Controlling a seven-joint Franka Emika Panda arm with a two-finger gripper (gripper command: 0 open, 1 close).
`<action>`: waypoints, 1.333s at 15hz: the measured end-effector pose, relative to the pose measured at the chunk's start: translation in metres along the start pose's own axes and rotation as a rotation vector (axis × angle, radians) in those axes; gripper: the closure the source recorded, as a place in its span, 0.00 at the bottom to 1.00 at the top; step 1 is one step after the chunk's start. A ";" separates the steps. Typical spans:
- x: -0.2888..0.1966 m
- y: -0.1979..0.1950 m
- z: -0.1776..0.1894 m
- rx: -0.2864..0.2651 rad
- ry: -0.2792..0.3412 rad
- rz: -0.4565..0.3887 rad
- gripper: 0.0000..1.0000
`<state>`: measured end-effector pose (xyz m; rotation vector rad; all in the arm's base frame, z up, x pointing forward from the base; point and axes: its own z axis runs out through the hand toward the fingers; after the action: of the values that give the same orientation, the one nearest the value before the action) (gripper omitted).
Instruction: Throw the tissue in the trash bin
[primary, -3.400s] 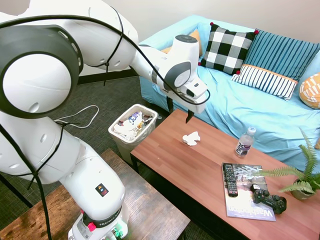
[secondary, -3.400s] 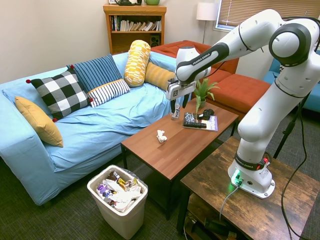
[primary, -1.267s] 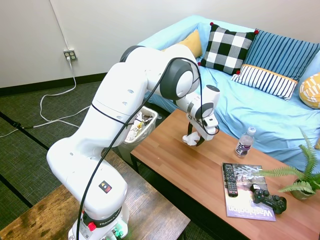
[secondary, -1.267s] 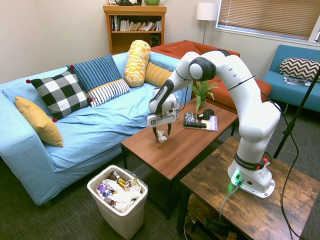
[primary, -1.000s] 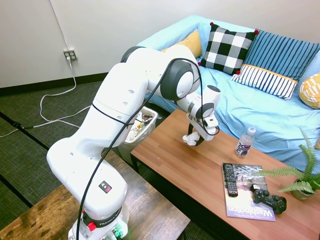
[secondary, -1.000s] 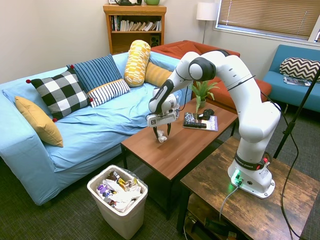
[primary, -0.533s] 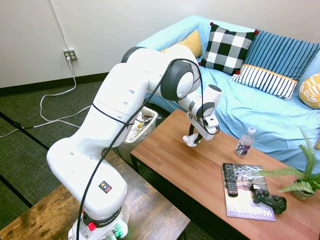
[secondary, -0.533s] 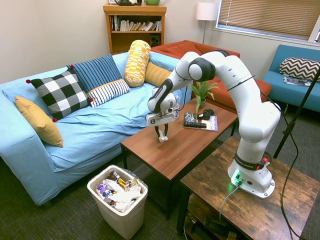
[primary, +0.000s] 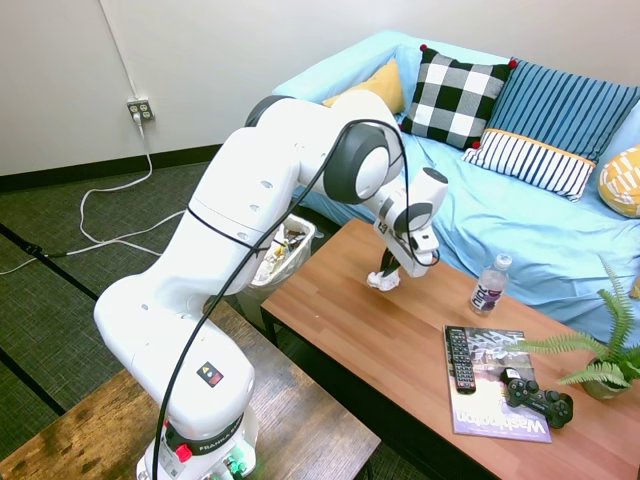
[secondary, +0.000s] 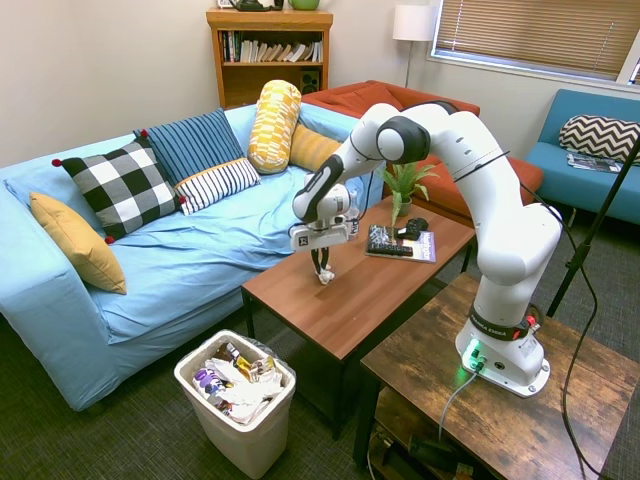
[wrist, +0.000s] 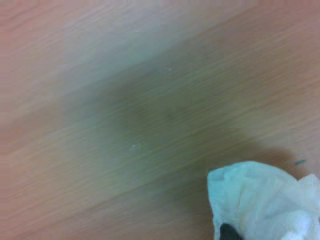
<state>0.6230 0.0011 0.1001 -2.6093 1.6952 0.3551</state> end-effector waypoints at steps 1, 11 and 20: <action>-0.003 -0.003 -0.006 0.015 0.005 -0.017 1.00; -0.303 -0.040 -0.094 0.092 0.145 -0.486 1.00; -0.404 -0.062 -0.001 -0.028 0.104 -0.674 0.00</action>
<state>0.5220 0.3907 0.1724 -3.0409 0.7321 0.2198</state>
